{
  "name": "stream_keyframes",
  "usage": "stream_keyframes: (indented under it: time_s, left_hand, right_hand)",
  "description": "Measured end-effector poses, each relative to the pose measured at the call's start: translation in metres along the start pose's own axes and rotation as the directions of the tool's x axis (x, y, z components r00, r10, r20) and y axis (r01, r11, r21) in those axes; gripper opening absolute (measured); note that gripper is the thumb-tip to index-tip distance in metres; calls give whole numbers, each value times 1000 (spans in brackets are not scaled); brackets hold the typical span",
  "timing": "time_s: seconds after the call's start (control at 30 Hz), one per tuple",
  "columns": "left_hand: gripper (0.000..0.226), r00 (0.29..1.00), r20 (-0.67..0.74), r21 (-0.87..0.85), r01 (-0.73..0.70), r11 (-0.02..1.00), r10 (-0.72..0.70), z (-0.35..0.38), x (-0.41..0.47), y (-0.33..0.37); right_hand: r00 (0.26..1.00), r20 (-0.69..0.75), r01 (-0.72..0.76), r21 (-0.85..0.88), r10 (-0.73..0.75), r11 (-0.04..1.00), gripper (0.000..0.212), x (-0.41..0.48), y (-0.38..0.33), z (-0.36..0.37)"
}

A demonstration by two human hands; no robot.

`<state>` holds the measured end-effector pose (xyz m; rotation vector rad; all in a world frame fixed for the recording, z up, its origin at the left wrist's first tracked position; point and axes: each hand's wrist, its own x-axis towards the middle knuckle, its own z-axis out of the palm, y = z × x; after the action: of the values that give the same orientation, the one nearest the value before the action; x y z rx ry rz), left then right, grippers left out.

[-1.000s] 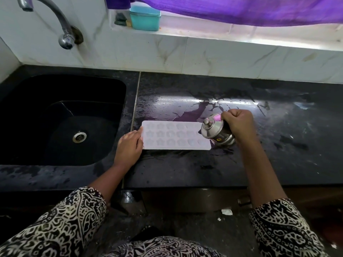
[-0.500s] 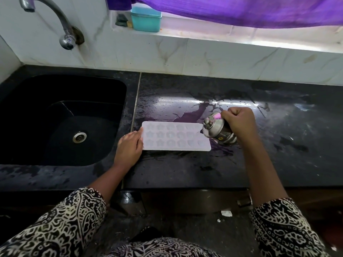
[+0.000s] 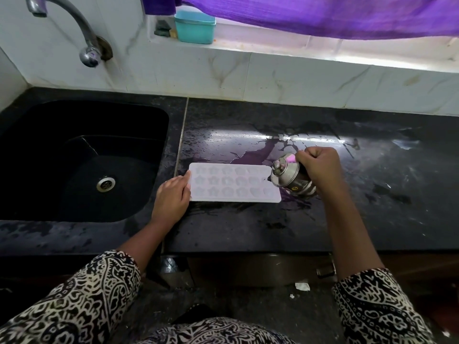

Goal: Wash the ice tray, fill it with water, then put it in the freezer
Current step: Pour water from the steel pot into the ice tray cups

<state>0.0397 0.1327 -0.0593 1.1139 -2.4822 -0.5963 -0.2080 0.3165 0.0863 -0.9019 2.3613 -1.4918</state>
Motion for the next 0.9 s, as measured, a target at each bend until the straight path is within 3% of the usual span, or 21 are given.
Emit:
stream_keyframes:
  time_s: [0.27,0.47,0.67,0.9]
  left_hand:
    - [54,1000,-10,-4,-3,1000,3,-1,-1,1]
    - [54,1000,-13,-1,-10,1000,10,-1,-1,2]
    - [54,1000,-12,-1,-13,1000,13,-1,0,1]
    - [54,1000,-18,-6,-21,1000,21,-2,-1,3]
  right_hand:
    - [1000,-12,-5,1,5,1000,42,-3,2,-1]
    - [993,-57,-92,188,105,978,37,-1,10,-4]
    - [960,-90,-207,405,264,891,30,1,18,-11]
    - [979,-93,-143,309,179,940,33,-2,24,-13]
